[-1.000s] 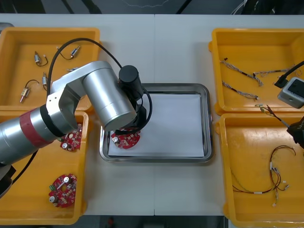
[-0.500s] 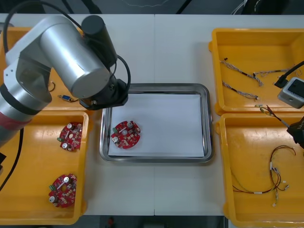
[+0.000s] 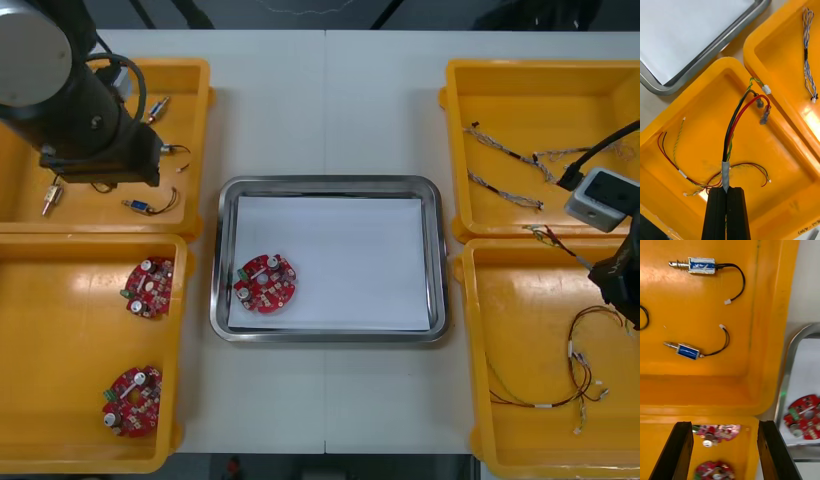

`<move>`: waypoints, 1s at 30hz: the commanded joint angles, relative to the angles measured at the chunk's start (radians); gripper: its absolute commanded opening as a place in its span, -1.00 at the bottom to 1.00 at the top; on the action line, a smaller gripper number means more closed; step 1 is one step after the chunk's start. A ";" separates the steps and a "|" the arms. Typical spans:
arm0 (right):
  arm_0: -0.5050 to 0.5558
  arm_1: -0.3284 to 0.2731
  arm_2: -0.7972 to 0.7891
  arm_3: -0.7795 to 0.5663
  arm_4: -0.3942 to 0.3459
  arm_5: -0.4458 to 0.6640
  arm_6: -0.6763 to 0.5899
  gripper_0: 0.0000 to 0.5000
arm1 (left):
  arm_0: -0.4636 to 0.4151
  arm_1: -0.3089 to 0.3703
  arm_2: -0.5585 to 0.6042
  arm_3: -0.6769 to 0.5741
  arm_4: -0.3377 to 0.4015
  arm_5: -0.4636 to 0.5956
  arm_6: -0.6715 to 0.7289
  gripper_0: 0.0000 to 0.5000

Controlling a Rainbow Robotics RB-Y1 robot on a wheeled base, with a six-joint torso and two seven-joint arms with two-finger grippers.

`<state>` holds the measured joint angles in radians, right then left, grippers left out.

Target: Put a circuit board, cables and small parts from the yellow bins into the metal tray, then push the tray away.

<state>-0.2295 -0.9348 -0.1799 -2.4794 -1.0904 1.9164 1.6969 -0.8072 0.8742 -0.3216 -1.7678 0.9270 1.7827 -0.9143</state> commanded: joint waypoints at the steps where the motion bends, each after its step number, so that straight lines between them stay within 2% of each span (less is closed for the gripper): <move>1: -0.145 -0.035 0.143 0.017 0.032 0.004 -0.049 -1.00 | -0.038 0.066 0.062 0.076 0.018 0.006 -0.109 1.00; 8: -0.301 -0.009 0.332 0.054 0.063 0.004 -0.068 -1.00 | -0.038 0.092 0.088 0.220 -0.004 -0.040 -0.368 1.00; 14: -0.353 0.097 0.435 0.080 0.118 0.004 -0.074 -1.00 | -0.069 0.100 0.107 0.364 -0.004 -0.054 -0.564 1.00; 16: -0.363 0.134 0.473 0.080 0.156 0.004 -0.069 -1.00 | -0.095 0.100 0.107 0.424 -0.004 -0.054 -0.627 1.00; 23: -0.424 0.198 0.596 0.080 0.224 0.004 -0.065 -1.00 | -0.147 0.100 0.105 0.550 -0.043 -0.055 -0.790 1.00; 30: -0.508 0.304 0.737 0.131 0.314 0.004 -0.057 -1.00 | -0.182 0.089 0.085 0.663 -0.092 -0.072 -0.953 1.00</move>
<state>-0.6637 -0.6894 0.4930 -2.3758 -0.7999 1.9170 1.6444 -0.9271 0.9255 -0.2408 -1.1324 0.8584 1.7331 -1.6790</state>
